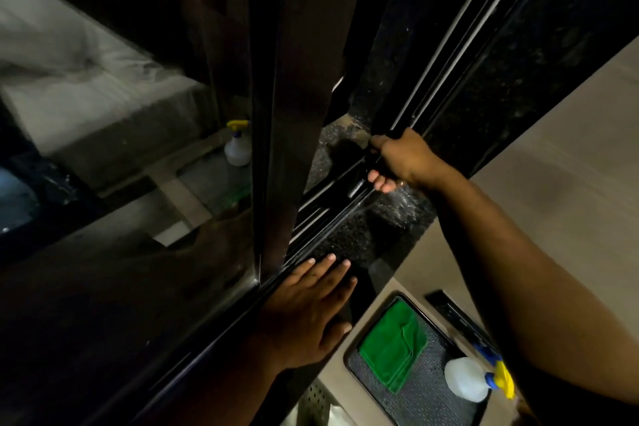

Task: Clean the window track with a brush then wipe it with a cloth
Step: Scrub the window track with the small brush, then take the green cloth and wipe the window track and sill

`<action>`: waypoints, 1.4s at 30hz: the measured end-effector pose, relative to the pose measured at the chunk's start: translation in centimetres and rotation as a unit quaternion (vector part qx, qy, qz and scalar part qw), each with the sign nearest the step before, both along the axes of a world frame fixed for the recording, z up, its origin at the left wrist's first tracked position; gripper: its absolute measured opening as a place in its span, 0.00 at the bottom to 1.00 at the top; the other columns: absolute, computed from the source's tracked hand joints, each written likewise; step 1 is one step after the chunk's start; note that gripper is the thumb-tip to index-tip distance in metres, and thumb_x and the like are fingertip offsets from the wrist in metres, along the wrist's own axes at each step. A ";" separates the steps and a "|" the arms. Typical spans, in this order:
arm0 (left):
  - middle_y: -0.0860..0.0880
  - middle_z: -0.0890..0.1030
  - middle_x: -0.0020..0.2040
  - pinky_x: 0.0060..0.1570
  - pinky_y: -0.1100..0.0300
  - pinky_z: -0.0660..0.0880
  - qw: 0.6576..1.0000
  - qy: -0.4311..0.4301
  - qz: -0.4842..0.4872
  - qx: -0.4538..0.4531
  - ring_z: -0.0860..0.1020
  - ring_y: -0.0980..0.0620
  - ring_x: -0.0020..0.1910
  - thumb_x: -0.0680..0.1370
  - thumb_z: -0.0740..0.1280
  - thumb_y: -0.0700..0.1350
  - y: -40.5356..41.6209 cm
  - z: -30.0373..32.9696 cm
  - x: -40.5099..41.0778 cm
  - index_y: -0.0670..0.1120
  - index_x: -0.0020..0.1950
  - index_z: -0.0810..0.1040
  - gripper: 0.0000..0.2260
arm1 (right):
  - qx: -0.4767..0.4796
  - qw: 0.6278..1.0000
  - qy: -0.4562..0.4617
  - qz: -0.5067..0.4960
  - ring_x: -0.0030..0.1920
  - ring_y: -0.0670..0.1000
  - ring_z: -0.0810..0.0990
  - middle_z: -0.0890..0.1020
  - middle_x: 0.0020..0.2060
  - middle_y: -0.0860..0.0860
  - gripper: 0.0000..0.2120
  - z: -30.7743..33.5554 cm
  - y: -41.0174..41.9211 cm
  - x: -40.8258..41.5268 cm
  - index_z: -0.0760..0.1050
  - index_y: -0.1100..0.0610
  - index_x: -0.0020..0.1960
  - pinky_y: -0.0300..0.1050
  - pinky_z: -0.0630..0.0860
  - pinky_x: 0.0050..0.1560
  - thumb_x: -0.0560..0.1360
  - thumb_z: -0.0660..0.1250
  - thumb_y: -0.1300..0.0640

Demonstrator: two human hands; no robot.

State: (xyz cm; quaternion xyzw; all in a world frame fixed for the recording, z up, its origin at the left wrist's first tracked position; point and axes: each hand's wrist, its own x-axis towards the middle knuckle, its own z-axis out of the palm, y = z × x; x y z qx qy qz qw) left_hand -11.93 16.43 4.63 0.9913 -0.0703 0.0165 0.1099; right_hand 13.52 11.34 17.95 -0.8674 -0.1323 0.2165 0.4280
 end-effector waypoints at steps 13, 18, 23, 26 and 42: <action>0.52 0.61 0.78 0.77 0.52 0.53 0.994 -0.017 0.057 -0.087 0.55 0.51 0.78 0.81 0.54 0.60 -0.7 0.9 -0.3 0.51 0.75 0.67 0.25 | 0.203 0.967 -0.012 -0.152 0.20 0.53 0.78 0.78 0.23 0.59 0.12 1.2 -1.3 -4.9 0.74 0.63 0.37 0.41 0.74 0.20 0.76 0.62 0.58; 0.48 0.80 0.58 0.58 0.57 0.72 0.655 0.090 0.348 -0.664 0.77 0.48 0.60 0.81 0.57 0.57 -3.9 8.0 2.9 0.43 0.65 0.76 0.22 | 0.302 0.915 -0.077 -0.257 0.24 0.49 0.79 0.78 0.26 0.54 0.11 -0.4 -6.1 -11.5 0.73 0.59 0.36 0.42 0.76 0.25 0.77 0.62 0.59; 0.44 0.84 0.52 0.44 0.57 0.75 0.479 0.135 0.371 -0.784 0.80 0.48 0.47 0.82 0.58 0.57 -4.6 13.8 6.6 0.44 0.57 0.79 0.19 | 0.290 0.924 -0.093 -0.231 0.44 0.59 0.83 0.84 0.41 0.58 0.04 -1.9 -7.9 -16.7 0.80 0.52 0.44 0.58 0.81 0.46 0.76 0.67 0.56; 0.44 0.85 0.42 0.31 0.63 0.75 0.450 0.125 0.349 -0.812 0.82 0.52 0.36 0.82 0.61 0.51 -4.3 15.5 7.1 0.42 0.55 0.80 0.14 | 0.293 0.946 -0.110 -0.086 0.53 0.43 0.82 0.84 0.52 0.43 0.20 -1.8 -10.0 -17.5 0.75 0.45 0.63 0.34 0.77 0.51 0.73 0.71 0.57; 0.53 0.78 0.36 0.25 0.68 0.69 0.780 0.120 0.343 -0.509 0.73 0.59 0.32 0.79 0.66 0.43 -0.2 10.6 -0.8 0.47 0.50 0.80 0.04 | 0.258 0.920 0.258 -0.144 0.24 0.46 0.79 0.82 0.29 0.56 0.09 -4.0 -8.7 -22.6 0.79 0.63 0.40 0.35 0.72 0.21 0.76 0.67 0.59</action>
